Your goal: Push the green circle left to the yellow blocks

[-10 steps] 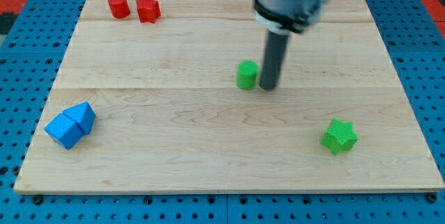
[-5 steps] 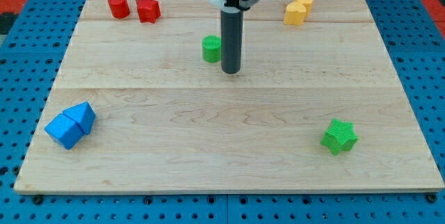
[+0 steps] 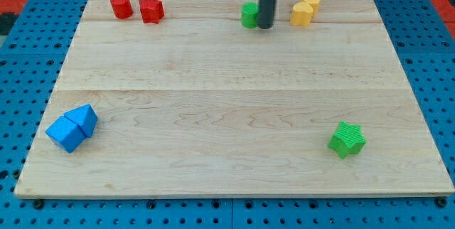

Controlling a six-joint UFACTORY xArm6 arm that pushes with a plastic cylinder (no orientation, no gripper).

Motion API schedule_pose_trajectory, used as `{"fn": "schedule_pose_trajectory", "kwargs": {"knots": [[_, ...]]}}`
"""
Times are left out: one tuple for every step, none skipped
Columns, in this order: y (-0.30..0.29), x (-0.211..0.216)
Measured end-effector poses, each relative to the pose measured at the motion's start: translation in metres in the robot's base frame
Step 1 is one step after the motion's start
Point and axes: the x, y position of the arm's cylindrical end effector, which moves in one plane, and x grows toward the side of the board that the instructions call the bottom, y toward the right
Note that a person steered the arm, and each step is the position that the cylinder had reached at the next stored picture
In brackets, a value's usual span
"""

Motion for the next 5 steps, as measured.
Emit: {"fn": "schedule_pose_trajectory", "kwargs": {"knots": [[-0.053, -0.015], [-0.081, -0.038], [-0.013, -0.044], [0.057, -0.038], [0.058, -0.038]]}}
